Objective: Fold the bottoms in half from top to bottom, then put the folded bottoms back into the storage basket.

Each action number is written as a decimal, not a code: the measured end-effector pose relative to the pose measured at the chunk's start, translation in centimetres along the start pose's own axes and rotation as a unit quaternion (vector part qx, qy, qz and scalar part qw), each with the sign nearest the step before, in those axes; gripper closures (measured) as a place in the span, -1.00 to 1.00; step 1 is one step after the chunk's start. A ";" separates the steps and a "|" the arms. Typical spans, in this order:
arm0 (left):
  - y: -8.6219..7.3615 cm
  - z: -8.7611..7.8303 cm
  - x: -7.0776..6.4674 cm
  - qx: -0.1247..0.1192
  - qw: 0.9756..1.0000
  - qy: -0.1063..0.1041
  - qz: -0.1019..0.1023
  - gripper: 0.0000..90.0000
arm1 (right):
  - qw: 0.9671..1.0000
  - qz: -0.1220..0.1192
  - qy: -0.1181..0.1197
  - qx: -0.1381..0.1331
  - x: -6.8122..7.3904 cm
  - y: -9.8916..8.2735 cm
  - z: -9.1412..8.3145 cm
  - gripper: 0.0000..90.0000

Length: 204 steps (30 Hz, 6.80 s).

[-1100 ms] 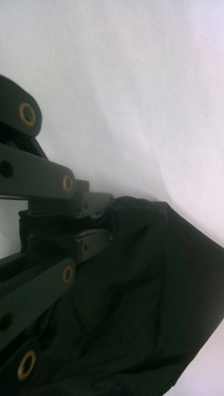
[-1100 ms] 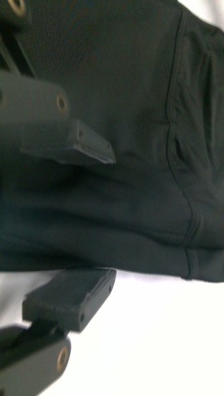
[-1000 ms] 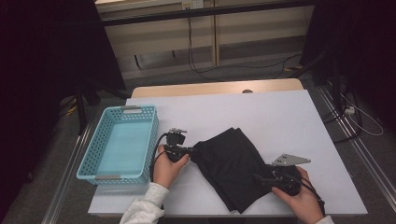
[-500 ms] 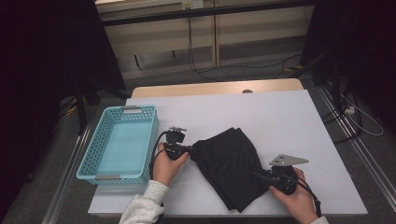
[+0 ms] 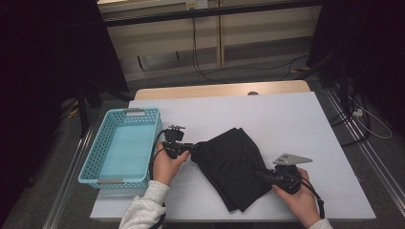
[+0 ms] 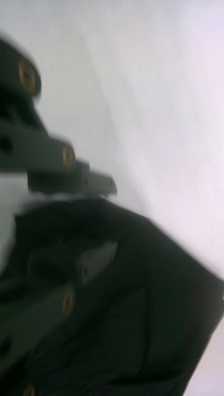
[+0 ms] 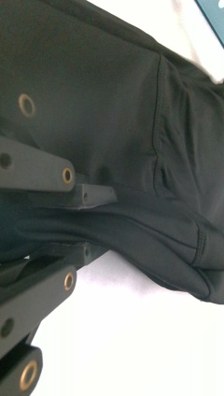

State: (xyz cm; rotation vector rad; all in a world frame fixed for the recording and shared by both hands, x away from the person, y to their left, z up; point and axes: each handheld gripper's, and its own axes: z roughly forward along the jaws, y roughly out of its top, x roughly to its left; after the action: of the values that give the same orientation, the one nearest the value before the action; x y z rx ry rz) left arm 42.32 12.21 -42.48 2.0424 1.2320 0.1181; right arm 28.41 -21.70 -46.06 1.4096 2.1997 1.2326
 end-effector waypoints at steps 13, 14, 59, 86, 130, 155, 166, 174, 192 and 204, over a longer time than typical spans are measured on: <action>-0.5 2.2 -0.2 0.033 0.999 -0.007 0.006 -0.36 | 1.000 0.003 0.002 0.002 -0.1 -0.1 0.0 0.74; -0.5 2.2 -0.4 0.038 0.999 -0.004 0.011 -0.31 | 1.000 0.006 0.003 0.002 -0.1 -0.1 0.0 0.74; 7.2 -2.1 -2.8 0.250 0.965 0.033 0.071 0.83 | 0.998 0.018 0.016 -0.059 1.3 1.1 -0.4 0.76; 10.4 -5.7 -2.5 0.317 0.941 0.059 0.100 0.83 | 0.996 -0.019 0.029 -0.080 3.9 2.5 0.7 0.76; 15.5 -15.3 -1.0 0.324 0.931 0.126 0.112 0.84 | 0.986 -0.047 0.072 -0.142 9.7 6.8 4.0 0.77; 17.0 -20.4 -0.1 0.304 0.935 0.150 0.101 0.84 | 0.977 -0.055 0.115 -0.169 12.5 9.1 5.1 0.78; 17.3 -23.0 0.2 0.292 0.939 0.162 0.087 0.84 | 0.974 -0.062 0.131 -0.175 13.1 11.0 5.3 0.78; 16.8 -24.2 1.9 0.292 0.939 0.169 0.065 0.84 | 0.972 -0.066 0.146 -0.170 14.2 11.9 6.2 0.78; 16.4 -26.5 5.6 0.281 0.941 0.185 0.030 0.84 | 0.968 -0.076 0.180 -0.160 17.4 13.6 8.7 0.78; 16.4 -26.1 7.7 0.272 0.940 0.205 0.023 0.84 | 0.966 -0.086 0.192 -0.153 20.1 13.7 10.4 0.78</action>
State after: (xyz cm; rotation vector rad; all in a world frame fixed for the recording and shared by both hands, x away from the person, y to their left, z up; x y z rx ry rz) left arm 47.27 28.07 -15.36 2.6181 1.6046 0.2583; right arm 33.14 2.83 -37.57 0.9004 2.1753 1.8064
